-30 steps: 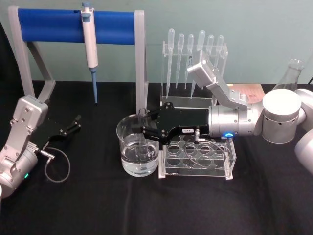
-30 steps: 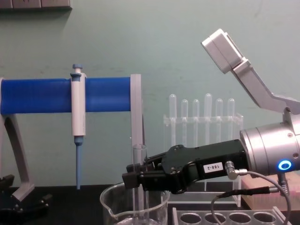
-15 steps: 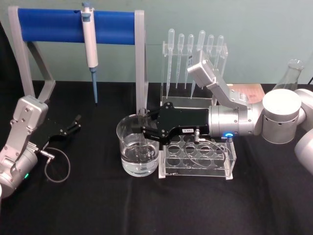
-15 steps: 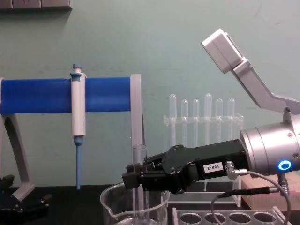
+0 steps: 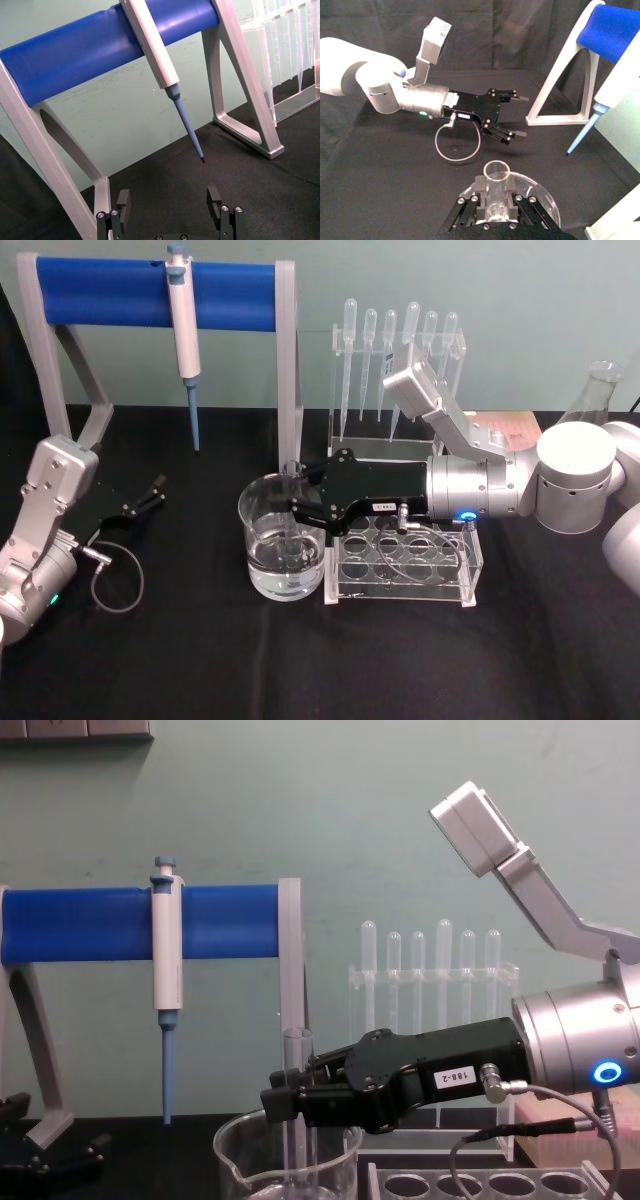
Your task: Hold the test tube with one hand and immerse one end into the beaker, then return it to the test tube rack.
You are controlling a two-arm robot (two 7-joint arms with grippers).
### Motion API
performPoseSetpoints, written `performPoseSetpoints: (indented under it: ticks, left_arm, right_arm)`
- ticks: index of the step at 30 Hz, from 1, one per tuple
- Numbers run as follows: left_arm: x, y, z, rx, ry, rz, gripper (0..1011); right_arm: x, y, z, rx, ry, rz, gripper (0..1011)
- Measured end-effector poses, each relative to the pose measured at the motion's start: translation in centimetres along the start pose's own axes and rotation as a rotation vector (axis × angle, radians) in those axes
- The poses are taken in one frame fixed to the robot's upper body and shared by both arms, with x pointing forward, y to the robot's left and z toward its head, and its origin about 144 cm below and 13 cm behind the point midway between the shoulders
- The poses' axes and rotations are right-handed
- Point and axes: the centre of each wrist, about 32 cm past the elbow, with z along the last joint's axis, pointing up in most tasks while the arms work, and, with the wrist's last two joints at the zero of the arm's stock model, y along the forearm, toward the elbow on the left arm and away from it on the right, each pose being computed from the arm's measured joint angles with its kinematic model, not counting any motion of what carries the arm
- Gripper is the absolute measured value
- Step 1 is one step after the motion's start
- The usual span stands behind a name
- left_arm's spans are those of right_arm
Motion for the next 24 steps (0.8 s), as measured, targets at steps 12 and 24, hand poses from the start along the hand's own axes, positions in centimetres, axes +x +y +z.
performPoseSetpoints:
  ticks: [12, 24]
  left_arm:
    - [0.0, 0.0, 0.0, 0.000, 0.000, 0.000, 1000]
    - [0.0, 0.0, 0.0, 0.000, 0.000, 0.000, 1000]
  right_arm:
    - [0.1, -0.3, 0.4, 0.013, -0.006, 0.004, 235]
    - [-0.2, -2.3, 5.2, 0.087, -0.086, 0.008, 234]
